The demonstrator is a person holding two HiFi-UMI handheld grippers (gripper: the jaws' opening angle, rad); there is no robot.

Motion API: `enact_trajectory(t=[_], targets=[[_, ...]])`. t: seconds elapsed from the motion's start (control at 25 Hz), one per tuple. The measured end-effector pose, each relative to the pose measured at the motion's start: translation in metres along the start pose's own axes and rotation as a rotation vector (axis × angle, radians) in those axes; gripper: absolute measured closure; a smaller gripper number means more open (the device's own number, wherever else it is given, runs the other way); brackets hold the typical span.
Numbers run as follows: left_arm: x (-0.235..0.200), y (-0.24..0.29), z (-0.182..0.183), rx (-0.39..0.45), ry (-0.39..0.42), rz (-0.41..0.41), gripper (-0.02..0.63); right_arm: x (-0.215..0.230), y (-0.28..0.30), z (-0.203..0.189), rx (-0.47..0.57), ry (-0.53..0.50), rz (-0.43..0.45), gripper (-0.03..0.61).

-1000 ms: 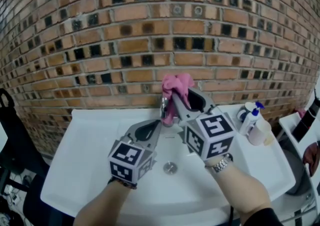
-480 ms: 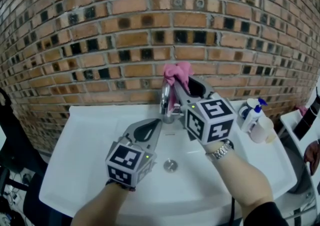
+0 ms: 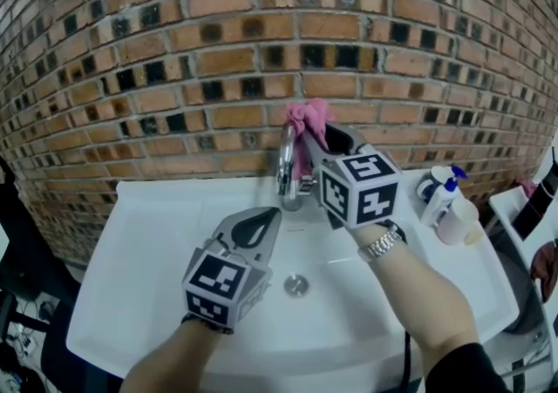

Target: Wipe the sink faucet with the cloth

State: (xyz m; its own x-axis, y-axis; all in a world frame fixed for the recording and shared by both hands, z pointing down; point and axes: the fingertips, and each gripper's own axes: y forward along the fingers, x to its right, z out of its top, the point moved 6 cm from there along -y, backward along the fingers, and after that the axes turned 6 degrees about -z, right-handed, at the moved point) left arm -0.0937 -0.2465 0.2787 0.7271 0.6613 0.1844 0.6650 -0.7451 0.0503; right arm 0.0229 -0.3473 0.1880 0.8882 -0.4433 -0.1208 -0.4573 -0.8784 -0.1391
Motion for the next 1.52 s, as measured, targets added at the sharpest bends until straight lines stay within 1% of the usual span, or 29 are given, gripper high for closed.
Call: enact_trajectory(t=[0.12, 0.28, 0.48, 0.96, 1.16, 1.52], targets=[[0.000, 0.000, 0.001, -0.001, -0.008, 0.007, 0.612, 0.004, 0.005, -0.007, -0.019, -0.004, -0.012, 0.486], [-0.001, 0.000, -0.001, -0.001, 0.010, -0.002, 0.612, 0.005, 0.010, -0.018, -0.055, -0.007, -0.022, 0.486], [0.002, 0.000, -0.001, -0.006, -0.008, 0.003, 0.612, 0.005, 0.013, -0.031, -0.100, -0.032, -0.025, 0.485], [0.004, 0.001, 0.000, -0.008, -0.005, -0.003, 0.612, -0.002, 0.010, -0.068, -0.210, -0.057, -0.046, 0.486], [0.004, 0.000, 0.000, -0.006, -0.005, -0.003, 0.612, -0.007, 0.008, -0.079, -0.229, -0.052, -0.043, 0.486], [0.005, -0.001, 0.000, -0.003, 0.000, -0.006, 0.612, -0.014, -0.003, -0.092, -0.230, -0.036, -0.038, 0.485]])
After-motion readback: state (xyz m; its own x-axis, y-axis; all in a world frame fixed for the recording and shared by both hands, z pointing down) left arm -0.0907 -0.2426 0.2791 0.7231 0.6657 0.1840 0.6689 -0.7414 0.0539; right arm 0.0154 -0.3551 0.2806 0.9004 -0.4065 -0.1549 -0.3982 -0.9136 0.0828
